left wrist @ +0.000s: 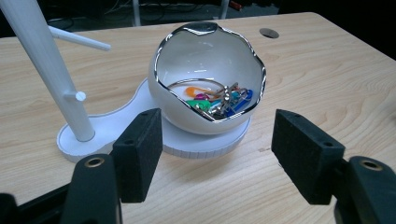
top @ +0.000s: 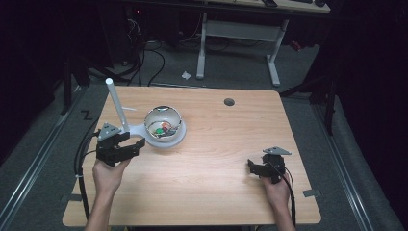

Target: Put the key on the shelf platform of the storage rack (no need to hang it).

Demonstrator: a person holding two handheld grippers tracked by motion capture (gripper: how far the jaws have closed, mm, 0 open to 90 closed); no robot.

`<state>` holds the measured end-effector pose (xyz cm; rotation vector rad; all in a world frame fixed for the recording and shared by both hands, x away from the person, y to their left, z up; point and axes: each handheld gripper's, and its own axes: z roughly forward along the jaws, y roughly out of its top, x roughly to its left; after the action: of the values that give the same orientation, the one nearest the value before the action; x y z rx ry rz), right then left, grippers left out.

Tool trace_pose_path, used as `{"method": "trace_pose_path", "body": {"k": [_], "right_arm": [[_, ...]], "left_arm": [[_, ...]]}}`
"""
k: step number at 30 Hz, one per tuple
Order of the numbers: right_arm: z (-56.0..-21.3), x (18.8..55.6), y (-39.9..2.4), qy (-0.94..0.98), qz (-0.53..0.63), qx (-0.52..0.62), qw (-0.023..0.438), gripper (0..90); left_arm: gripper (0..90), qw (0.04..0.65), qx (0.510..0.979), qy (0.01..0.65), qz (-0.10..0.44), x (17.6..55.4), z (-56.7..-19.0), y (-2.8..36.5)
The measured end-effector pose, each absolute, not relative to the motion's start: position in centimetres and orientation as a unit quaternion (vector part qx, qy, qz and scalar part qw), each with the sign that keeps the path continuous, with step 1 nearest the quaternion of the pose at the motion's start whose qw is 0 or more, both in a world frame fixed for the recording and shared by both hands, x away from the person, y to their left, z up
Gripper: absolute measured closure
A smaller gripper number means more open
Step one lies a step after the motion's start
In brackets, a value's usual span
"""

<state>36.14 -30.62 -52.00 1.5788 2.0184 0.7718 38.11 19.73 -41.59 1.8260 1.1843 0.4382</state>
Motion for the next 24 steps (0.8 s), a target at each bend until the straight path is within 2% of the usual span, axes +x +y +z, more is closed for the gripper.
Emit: {"method": "trace_pose_path", "body": {"k": [24], "right_arm": [[-52.0, 36.1, -30.6, 0.734, 0.28, 0.573, 0.231, 17.0]], "left_arm": [[34.4, 0.436, 0.739, 0.489, 0.155, 37.6, -44.5, 19.0]]}}
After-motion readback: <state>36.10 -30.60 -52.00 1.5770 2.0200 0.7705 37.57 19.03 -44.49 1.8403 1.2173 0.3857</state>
